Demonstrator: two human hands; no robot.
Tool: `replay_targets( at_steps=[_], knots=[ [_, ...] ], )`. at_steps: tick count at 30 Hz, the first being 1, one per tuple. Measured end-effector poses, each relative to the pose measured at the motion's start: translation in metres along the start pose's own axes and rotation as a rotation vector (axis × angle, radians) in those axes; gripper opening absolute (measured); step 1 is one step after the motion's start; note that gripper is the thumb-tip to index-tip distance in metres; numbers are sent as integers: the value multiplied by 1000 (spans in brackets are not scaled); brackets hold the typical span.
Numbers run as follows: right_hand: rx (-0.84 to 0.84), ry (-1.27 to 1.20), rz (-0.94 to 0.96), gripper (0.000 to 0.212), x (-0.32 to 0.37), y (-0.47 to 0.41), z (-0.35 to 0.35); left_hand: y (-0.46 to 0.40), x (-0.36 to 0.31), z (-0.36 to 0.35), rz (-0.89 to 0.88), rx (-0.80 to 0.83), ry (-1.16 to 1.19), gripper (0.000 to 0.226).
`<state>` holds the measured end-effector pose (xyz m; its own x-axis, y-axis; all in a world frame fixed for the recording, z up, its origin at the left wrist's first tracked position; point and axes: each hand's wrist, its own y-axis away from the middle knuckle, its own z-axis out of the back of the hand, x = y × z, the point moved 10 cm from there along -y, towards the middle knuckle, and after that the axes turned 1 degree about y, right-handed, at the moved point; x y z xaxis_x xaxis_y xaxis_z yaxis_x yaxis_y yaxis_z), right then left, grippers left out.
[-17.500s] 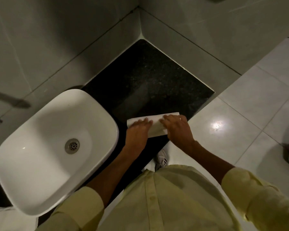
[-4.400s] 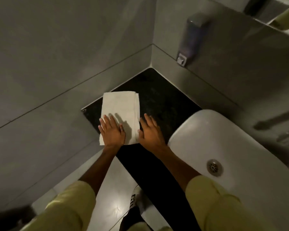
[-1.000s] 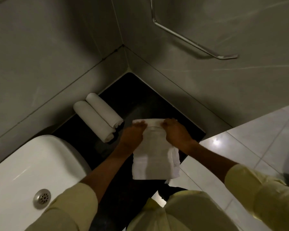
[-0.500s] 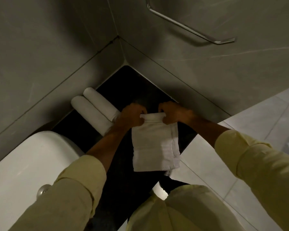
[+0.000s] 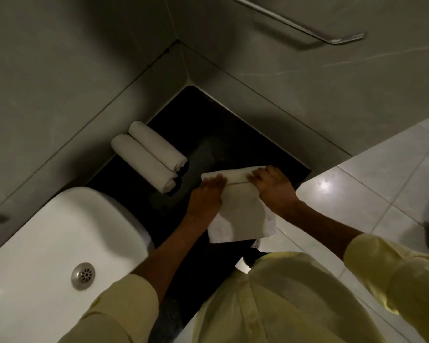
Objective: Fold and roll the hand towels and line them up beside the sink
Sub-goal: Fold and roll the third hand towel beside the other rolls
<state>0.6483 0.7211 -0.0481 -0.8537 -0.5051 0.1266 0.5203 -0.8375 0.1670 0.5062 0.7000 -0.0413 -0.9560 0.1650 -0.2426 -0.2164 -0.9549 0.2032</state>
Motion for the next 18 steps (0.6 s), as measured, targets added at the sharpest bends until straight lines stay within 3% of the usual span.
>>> replay_targets(
  at_steps=[2, 4, 6, 9, 13, 15, 18],
  knots=[
    [48, -96, -92, 52, -11, -15, 15, -16, 7, 8, 87, 44, 34, 46],
    [132, -193, -149, 65, -24, -34, 21, -36, 12, 20, 126, 90, 47, 48],
    [248, -131, -73, 67, -21, -45, 17, -50, 14, 10, 74, 233, 43, 67],
    [364, -110, 5, 65, -14, -37, 7, -40, 8, -12, 62, 428, 179, 64],
    [254, -153, -49, 67, -5, -15, 9, -9, -3, -4, 111, 210, 152, 49],
    [198, -48, -81, 76, 3, 2, 1, 9, -14, -2, 34, 53, 34, 61],
    [86, 47, -48, 82, 15, 32, -13, 34, -17, -25, 10, -3, -103, 74]
  ],
)
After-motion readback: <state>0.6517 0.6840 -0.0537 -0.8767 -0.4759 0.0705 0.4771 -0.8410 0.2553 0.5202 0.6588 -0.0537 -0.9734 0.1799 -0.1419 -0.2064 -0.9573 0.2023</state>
